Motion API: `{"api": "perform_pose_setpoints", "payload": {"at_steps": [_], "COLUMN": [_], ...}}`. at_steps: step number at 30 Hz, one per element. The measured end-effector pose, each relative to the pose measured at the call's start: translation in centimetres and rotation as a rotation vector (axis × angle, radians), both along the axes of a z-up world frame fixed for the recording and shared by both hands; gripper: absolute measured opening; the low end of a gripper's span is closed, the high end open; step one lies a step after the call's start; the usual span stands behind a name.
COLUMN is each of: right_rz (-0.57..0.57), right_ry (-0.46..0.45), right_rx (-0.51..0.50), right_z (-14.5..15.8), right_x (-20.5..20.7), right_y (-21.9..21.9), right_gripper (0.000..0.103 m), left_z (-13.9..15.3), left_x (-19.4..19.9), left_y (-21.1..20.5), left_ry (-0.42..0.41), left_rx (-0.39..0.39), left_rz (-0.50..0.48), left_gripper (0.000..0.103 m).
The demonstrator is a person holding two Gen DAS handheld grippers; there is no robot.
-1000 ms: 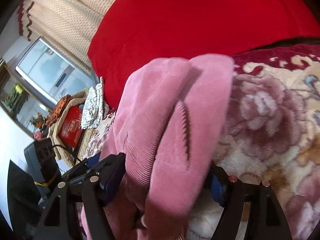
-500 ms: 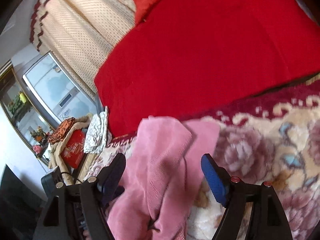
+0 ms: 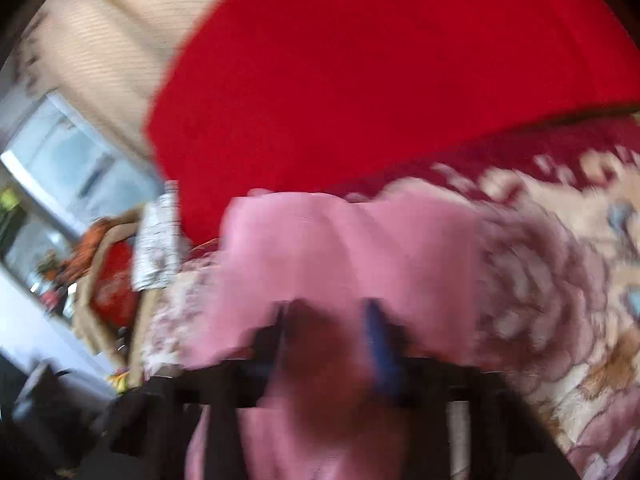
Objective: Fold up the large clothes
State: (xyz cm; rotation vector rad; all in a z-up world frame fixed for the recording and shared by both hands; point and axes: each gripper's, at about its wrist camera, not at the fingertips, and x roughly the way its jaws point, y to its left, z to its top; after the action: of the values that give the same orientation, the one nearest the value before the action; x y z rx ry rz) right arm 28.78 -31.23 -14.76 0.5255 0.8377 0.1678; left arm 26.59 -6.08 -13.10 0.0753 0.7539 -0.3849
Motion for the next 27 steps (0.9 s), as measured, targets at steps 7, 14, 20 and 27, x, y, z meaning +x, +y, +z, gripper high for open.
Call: {"api": "perform_pose_setpoints", "payload": {"at_steps": [7, 14, 20, 27], "right_rz": [0.01, 0.081, 0.186, 0.209], "right_ry": [-0.018, -0.13, -0.248, 0.026], "right_rx": [0.036, -0.115, -0.127, -0.25], "right_z": [0.5, 5.5, 8.0, 0.6], "right_x": [-1.1, -5.7, -10.9, -10.8], "right_y": [-0.8, 2.2, 5.7, 8.3], "right_gripper": [0.014, 0.019, 0.019, 0.02], "left_z": [0.0, 1.9, 2.1, -1.6], "left_x": [-0.1, -1.5, -4.1, -4.4], "left_y": [0.0, 3.0, 3.5, 2.1], "left_ry": [-0.004, -0.05, -0.088, 0.029], "left_rx": [0.005, -0.065, -0.014, 0.072], "left_rz": [0.011, 0.071, 0.092, 0.097], "left_gripper": [0.066, 0.066, 0.069, 0.07]}}
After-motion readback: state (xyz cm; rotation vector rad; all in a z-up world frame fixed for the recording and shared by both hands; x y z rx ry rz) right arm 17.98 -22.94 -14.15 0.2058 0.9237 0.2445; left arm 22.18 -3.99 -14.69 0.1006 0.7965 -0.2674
